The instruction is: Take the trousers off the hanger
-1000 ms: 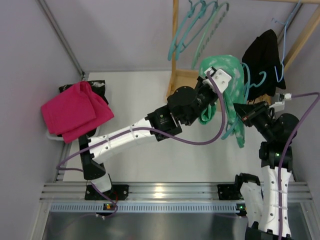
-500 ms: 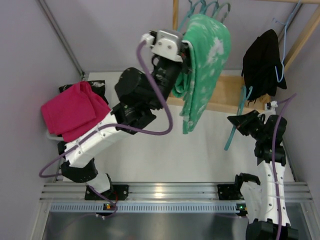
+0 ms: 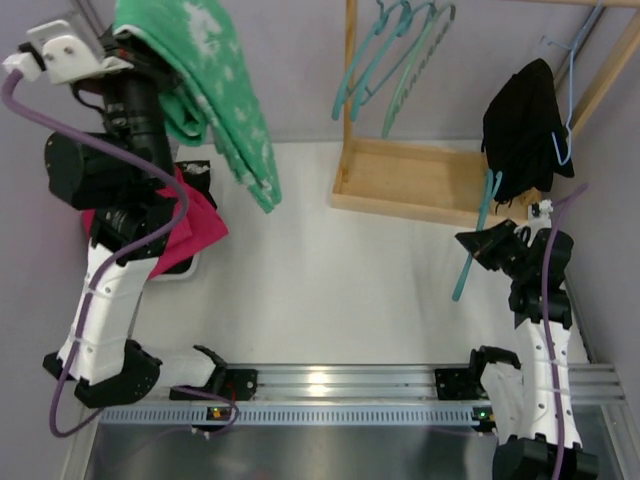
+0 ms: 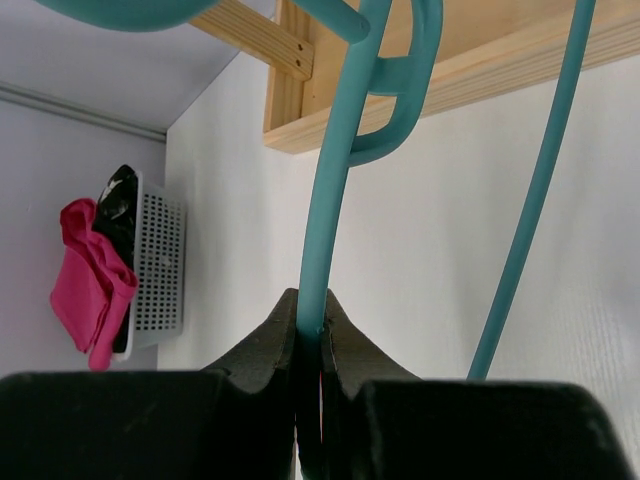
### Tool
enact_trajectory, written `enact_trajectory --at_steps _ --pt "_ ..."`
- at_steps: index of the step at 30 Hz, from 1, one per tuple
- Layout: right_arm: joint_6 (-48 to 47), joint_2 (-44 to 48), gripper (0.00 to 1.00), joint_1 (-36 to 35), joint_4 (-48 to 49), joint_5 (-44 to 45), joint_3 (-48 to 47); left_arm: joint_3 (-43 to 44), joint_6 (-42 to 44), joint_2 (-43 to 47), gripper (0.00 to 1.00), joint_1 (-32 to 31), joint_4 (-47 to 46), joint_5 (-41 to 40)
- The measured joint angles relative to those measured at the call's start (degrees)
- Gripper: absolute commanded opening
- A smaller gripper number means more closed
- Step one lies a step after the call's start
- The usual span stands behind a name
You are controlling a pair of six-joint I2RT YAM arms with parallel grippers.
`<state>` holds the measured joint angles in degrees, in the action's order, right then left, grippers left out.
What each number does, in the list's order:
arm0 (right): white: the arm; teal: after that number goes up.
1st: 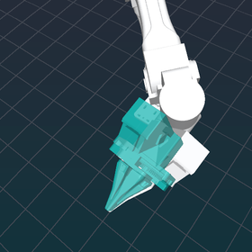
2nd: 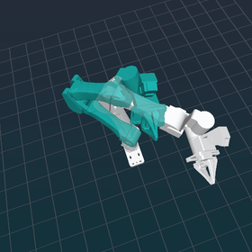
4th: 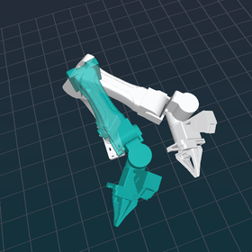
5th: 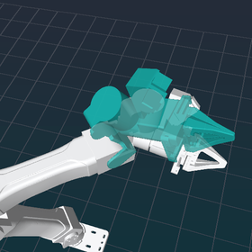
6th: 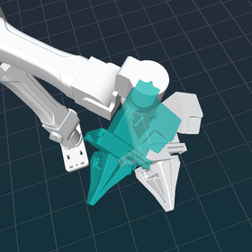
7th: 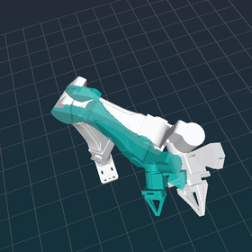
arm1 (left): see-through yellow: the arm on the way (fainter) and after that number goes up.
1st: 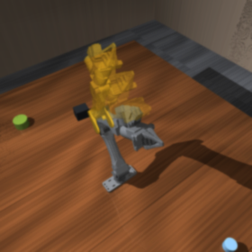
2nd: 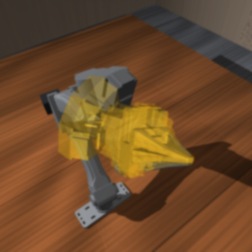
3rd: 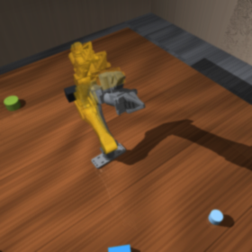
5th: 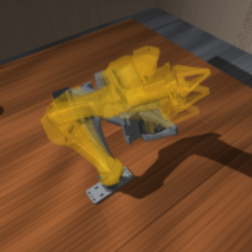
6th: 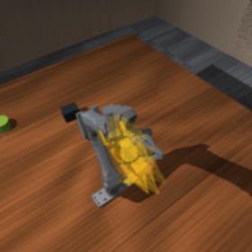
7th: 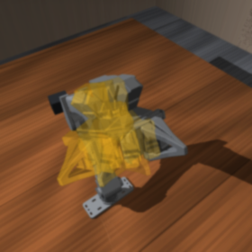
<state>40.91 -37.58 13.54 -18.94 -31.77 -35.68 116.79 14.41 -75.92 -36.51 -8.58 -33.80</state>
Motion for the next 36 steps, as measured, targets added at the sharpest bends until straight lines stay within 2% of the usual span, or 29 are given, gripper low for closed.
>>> enact_trajectory --at_steps 14,19,28,36 --pt "-2.16 -2.82 0.00 0.00 -0.07 0.04 -0.20 -32.26 8.44 27.63 0.00 31.01 -5.84 -6.05" --pt "-3.28 -3.08 0.00 0.00 -0.85 -0.07 -2.34 -42.49 11.65 36.17 0.00 38.80 -6.43 -8.17" --pt "-3.58 -3.13 0.00 -0.02 -1.33 -0.92 -3.13 -55.39 17.33 43.17 0.00 46.27 -6.86 -9.81" --pt "-4.24 -4.24 0.00 -0.02 -2.10 -1.09 -4.57 -64.87 21.38 40.22 0.00 46.62 -14.23 -8.02"
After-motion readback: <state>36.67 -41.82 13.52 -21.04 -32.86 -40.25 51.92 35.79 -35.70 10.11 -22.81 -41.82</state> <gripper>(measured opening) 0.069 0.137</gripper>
